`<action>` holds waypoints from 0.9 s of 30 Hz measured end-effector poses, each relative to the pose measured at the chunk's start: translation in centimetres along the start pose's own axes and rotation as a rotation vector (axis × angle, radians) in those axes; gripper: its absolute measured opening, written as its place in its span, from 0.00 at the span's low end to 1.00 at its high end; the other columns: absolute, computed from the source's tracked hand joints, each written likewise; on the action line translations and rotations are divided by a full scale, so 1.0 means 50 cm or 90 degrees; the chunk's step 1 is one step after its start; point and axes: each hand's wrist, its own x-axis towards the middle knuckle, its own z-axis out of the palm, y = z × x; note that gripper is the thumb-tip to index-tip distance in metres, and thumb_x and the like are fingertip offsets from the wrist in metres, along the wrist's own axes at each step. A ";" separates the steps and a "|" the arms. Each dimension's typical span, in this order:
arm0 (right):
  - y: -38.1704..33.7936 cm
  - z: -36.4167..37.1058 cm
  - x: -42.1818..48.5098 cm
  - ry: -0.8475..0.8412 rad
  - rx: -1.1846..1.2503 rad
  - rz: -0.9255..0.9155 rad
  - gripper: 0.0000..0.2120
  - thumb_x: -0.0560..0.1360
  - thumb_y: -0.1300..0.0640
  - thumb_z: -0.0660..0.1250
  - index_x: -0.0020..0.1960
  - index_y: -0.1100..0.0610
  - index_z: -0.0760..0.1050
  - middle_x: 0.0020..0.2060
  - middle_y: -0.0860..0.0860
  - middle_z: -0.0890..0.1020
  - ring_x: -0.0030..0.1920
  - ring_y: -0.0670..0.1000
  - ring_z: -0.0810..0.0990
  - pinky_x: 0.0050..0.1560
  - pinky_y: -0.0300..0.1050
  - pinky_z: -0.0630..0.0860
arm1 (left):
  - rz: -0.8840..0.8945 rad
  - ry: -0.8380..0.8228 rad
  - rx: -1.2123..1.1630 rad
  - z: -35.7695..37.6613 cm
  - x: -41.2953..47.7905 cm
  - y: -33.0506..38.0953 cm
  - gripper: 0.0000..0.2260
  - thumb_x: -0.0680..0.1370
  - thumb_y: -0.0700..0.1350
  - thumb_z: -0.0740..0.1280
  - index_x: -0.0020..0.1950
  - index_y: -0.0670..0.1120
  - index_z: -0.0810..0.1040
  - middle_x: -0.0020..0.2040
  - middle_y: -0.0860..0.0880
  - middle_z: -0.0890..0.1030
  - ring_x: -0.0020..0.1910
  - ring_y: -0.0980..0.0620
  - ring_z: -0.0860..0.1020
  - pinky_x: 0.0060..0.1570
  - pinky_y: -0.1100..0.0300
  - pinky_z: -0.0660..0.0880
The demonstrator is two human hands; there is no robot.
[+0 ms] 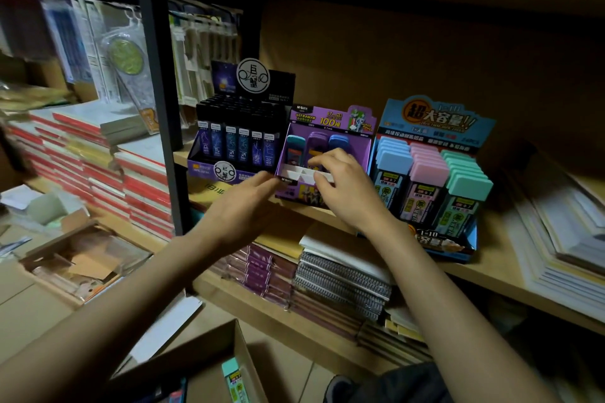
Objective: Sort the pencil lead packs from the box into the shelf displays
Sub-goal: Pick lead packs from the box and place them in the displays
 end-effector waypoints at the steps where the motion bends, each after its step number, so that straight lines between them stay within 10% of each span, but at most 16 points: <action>1: -0.012 -0.003 -0.011 -0.004 0.001 -0.012 0.13 0.80 0.57 0.58 0.62 0.57 0.74 0.57 0.51 0.75 0.59 0.51 0.72 0.57 0.44 0.68 | -0.007 -0.010 -0.008 -0.010 -0.020 -0.003 0.14 0.78 0.43 0.64 0.64 0.46 0.73 0.60 0.50 0.76 0.54 0.51 0.77 0.51 0.53 0.77; 14: -0.054 0.364 -0.293 -0.537 -0.012 0.005 0.07 0.76 0.56 0.62 0.50 0.57 0.77 0.47 0.54 0.80 0.47 0.53 0.78 0.39 0.43 0.70 | -0.426 -0.300 -0.138 0.214 -0.471 -0.197 0.12 0.76 0.42 0.67 0.58 0.40 0.77 0.54 0.43 0.81 0.51 0.47 0.79 0.48 0.60 0.70; 23: -0.015 0.664 -0.506 -0.807 0.053 0.205 0.11 0.73 0.59 0.67 0.54 0.61 0.75 0.53 0.58 0.80 0.54 0.57 0.78 0.50 0.44 0.74 | -0.724 -0.355 -0.244 0.394 -0.777 -0.215 0.23 0.74 0.50 0.71 0.65 0.41 0.72 0.61 0.41 0.74 0.59 0.45 0.74 0.56 0.59 0.69; 27: -0.008 0.730 -0.553 -0.831 0.036 0.223 0.29 0.68 0.50 0.74 0.65 0.56 0.69 0.61 0.56 0.72 0.61 0.56 0.72 0.60 0.48 0.72 | -0.724 -0.406 -0.284 0.423 -0.841 -0.220 0.33 0.66 0.56 0.77 0.66 0.46 0.71 0.61 0.44 0.68 0.56 0.52 0.70 0.59 0.65 0.67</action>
